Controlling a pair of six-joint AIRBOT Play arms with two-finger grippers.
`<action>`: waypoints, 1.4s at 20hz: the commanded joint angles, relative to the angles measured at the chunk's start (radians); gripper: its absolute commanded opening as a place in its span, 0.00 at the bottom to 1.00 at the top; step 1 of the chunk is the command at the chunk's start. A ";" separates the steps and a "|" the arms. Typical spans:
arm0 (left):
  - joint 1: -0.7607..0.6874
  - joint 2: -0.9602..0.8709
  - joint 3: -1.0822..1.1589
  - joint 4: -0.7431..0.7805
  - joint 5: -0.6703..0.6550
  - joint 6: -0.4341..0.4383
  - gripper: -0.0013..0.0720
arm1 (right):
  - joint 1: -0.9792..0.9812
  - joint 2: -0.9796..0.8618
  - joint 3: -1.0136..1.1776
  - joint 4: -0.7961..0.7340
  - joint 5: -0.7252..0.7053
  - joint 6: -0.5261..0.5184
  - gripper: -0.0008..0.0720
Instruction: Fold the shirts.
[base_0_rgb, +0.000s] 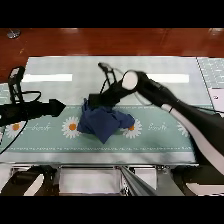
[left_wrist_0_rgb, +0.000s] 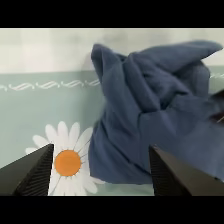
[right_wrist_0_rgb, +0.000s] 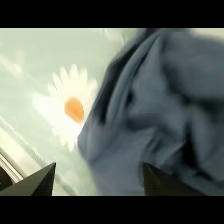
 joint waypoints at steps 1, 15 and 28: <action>0.058 -0.064 0.008 0.040 -0.078 0.001 0.97 | -0.182 0.064 0.108 -0.026 0.190 -0.030 0.87; -0.052 -0.278 -0.407 -0.588 0.256 0.262 0.97 | -0.570 0.669 -0.917 -0.093 0.017 -0.026 0.86; -0.083 -0.410 -0.196 -0.586 0.233 0.359 0.05 | -0.407 0.414 -0.909 0.280 -0.157 -0.130 0.86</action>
